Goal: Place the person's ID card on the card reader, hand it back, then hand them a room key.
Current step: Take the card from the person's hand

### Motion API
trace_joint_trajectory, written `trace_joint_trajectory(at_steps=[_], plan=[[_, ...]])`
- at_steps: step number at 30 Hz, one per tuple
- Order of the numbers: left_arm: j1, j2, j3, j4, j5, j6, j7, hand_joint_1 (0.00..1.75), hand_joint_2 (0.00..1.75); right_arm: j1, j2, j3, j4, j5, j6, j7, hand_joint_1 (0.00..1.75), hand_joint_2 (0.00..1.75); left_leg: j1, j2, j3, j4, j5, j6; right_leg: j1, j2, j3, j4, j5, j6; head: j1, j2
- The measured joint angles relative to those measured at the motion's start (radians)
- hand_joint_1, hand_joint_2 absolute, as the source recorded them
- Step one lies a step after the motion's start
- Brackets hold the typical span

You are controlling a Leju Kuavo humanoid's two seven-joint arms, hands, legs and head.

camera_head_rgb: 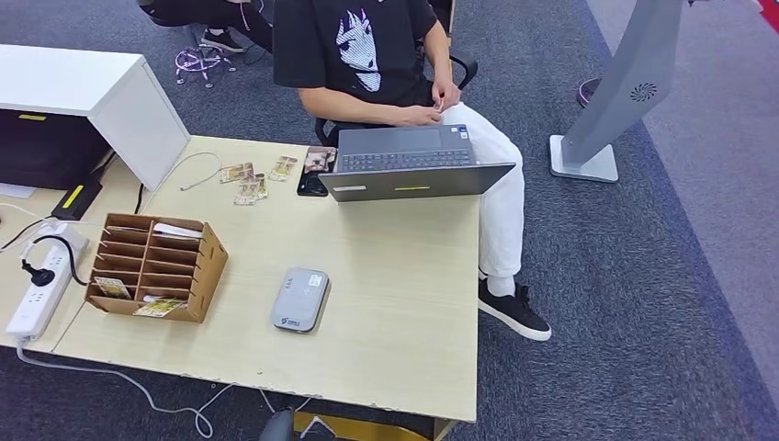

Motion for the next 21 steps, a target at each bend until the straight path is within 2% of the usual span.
trace_joint_trajectory(at_steps=[1, 3, 5, 7, 13, 21], plan=[[0.004, -0.014, 0.116, -0.016, -0.109, 0.0, 0.0, 0.0, 1.75, 0.0, 0.0, -0.001, 0.0, -0.002, 0.0, 0.0, 0.0, 1.75, 0.0, 0.001, 0.0, 0.0, 0.0, 0.0, 0.0, 0.001, 0.0, 0.0, 0.0, 0.0, 0.0, 0.0], [0.009, -0.033, 0.3, -0.044, -0.154, 0.001, 0.0, 0.0, 1.75, 0.001, 0.0, -0.002, 0.0, -0.005, 0.001, 0.0, 0.0, 1.75, 0.0, 0.001, 0.0, 0.0, -0.001, 0.001, 0.0, 0.001, 0.0, 0.0, 0.0, 0.001, 0.0, 0.0], [0.013, -0.048, 0.427, -0.068, -0.025, 0.001, 0.001, 0.0, 1.75, 0.001, 0.0, -0.003, 0.0, -0.005, 0.002, 0.0, 0.0, 1.75, 0.0, 0.001, 0.001, 0.0, -0.001, 0.001, 0.0, 0.0, 0.0, 0.0, 0.0, 0.001, -0.001, 0.0], [0.019, -0.061, 0.516, -0.088, 0.09, 0.0, 0.001, 0.0, 1.75, 0.001, 0.0, -0.003, 0.0, -0.004, 0.003, 0.0, 0.0, 1.75, 0.0, 0.0, 0.001, 0.0, -0.001, 0.001, 0.0, 0.0, 0.0, 0.0, 0.0, 0.001, -0.001, 0.0], [0.027, -0.092, 0.644, -0.113, 0.117, 0.0, 0.001, 0.0, 1.75, 0.001, 0.0, -0.003, 0.0, -0.004, 0.004, 0.003, 0.0, 1.75, 0.0, 0.0, 0.0, 0.0, -0.001, 0.001, 0.001, -0.001, 0.0, 0.0, 0.0, 0.001, -0.001, 0.0], [0.027, -0.1, 0.697, -0.119, 0.109, 0.0, 0.001, 0.0, 1.75, 0.001, 0.0, -0.003, 0.0, -0.005, 0.007, 0.004, 0.0, 1.75, 0.0, 0.0, 0.0, 0.0, -0.001, 0.001, 0.0, -0.001, 0.0, 0.0, 0.0, 0.001, -0.001, 0.0]])
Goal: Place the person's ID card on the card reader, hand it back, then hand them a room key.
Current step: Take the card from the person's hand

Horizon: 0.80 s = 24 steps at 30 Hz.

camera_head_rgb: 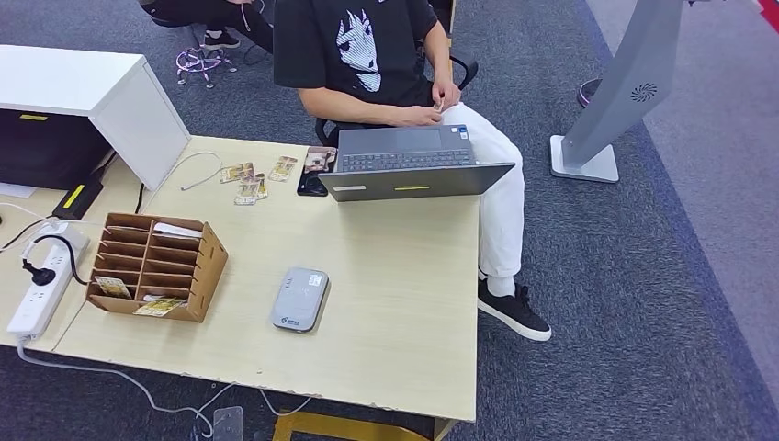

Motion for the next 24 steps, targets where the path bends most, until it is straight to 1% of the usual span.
trace_joint_trajectory(at_steps=[14, 19, 24], plan=[[0.006, -0.016, 0.035, -0.035, -0.024, 0.0, 0.0, 0.0, 1.75, 0.0, 0.0, 0.0, 0.0, -0.001, -0.001, 0.003, 0.0, 1.75, 0.0, 0.0, 0.0, 0.0, 0.0, 0.0, 0.0, 0.0, 0.0, 0.0, 0.0, 0.0, 0.0, 0.0], [0.019, -0.028, 0.047, -0.1, -0.061, 0.0, 0.0, 0.0, 1.75, 0.0, 0.0, 0.0, 0.001, -0.005, -0.004, 0.005, 0.0, 1.75, 0.0, 0.0, 0.0, 0.0, 0.0, 0.0, 0.0, 0.0, 0.0, 0.0, 0.0, 0.0, 0.0, 0.0], [0.044, -0.035, 0.05, -0.237, -0.06, 0.0, -0.001, 0.0, 1.75, 0.001, 0.0, 0.0, 0.003, -0.014, -0.006, 0.006, 0.0, 1.75, 0.0, 0.0, 0.0, 0.0, 0.0, 0.0, 0.0, 0.0, 0.0, 0.0, 0.0, 0.0, 0.0, 0.0]])
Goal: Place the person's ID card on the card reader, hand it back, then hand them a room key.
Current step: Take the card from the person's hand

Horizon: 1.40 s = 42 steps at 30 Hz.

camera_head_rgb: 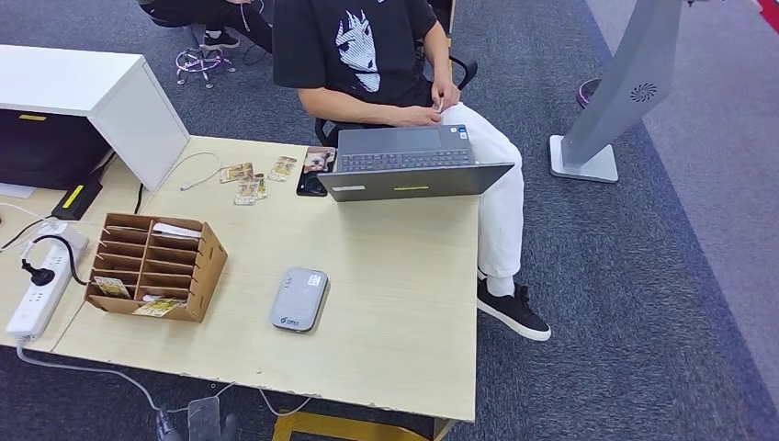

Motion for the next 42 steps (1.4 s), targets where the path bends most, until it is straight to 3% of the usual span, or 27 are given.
trace_joint_trajectory(at_steps=[8, 23, 42], plan=[[0.033, -0.002, -0.022, -0.18, 0.036, 0.0, 0.0, 0.0, 1.75, 0.0, 0.0, 0.0, 0.002, -0.003, 0.004, -0.001, 0.0, 1.75, 0.0, 0.0, 0.0, 0.0, 0.0, 0.0, 0.0, 0.0, 0.0, 0.0, 0.0, 0.0, 0.0, 0.0], [0.057, -0.002, -0.053, -0.308, 0.052, -0.001, 0.0, 0.0, 1.75, 0.0, 0.0, 0.0, 0.003, -0.003, 0.01, 0.003, 0.0, 1.75, 0.0, 0.0, 0.0, 0.0, 0.0, 0.0, 0.0, 0.0, 0.0, 0.0, 0.0, 0.0, 0.0, 0.0], [0.221, -0.006, -0.276, -0.87, 0.19, -0.002, -0.001, 0.0, 1.75, -0.001, 0.003, 0.0, 0.004, -0.003, 0.002, 0.009, 0.0, 1.75, 0.0, 0.0, 0.0, 0.0, 0.0, 0.0, 0.0, 0.0, 0.0, 0.0, 0.0, 0.0, 0.0, 0.0]])
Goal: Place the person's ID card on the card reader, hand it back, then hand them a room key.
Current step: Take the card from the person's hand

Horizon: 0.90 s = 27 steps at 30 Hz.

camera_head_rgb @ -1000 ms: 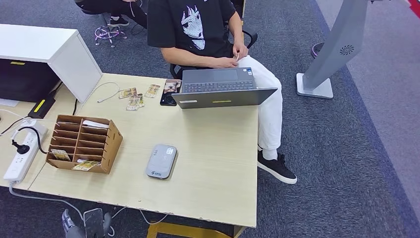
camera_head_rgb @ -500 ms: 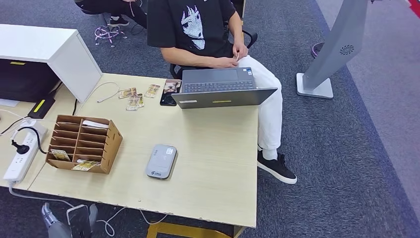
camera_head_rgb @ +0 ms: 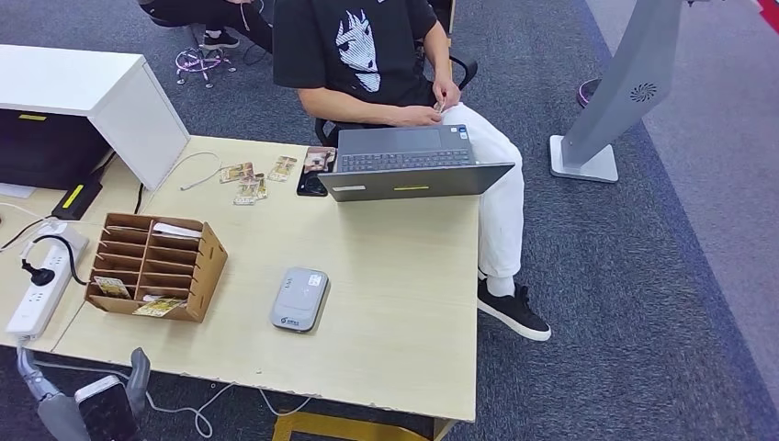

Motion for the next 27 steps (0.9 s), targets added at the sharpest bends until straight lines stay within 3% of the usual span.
trace_joint_trajectory(at_steps=[5, 14, 22, 27], plan=[[0.033, -0.007, -0.036, -0.156, 0.006, 0.0, 0.0, 0.0, 1.75, 0.0, 0.002, 0.0, 0.0, 0.0, 0.001, 0.002, 0.0, 1.75, 0.0, 0.0, 0.0, 0.0, 0.0, 0.0, 0.0, 0.0, 0.0, 0.0, 0.0, 0.0, 0.0, 0.0], [0.052, -0.01, -0.056, -0.277, -0.043, -0.001, 0.0, 0.0, 1.75, -0.001, 0.003, 0.001, 0.0, 0.007, 0.008, 0.007, 0.0, 1.75, 0.0, 0.0, 0.0, 0.0, 0.0, 0.0, 0.0, 0.0, 0.0, 0.0, 0.0, 0.0, 0.0, 0.0], [0.053, -0.008, -0.05, -0.396, -0.411, -0.001, 0.0, 0.0, 1.75, -0.005, 0.003, 0.019, 0.0, 0.028, 0.029, 0.016, 0.0, 1.75, 0.0, 0.0, 0.0, 0.0, 0.0, 0.0, 0.0, 0.0, 0.0, 0.0, 0.0, 0.0, 0.0, 0.0], [-0.014, 0.013, -0.005, -0.406, -0.697, -0.001, 0.0, 0.0, 1.75, -0.009, 0.002, 0.037, 0.0, 0.047, 0.048, 0.008, 0.0, 1.75, 0.0, 0.0, 0.0, 0.0, 0.001, 0.0, 0.0, 0.0, 0.0, 0.0, 0.0, 0.0, 0.0, 0.0]])
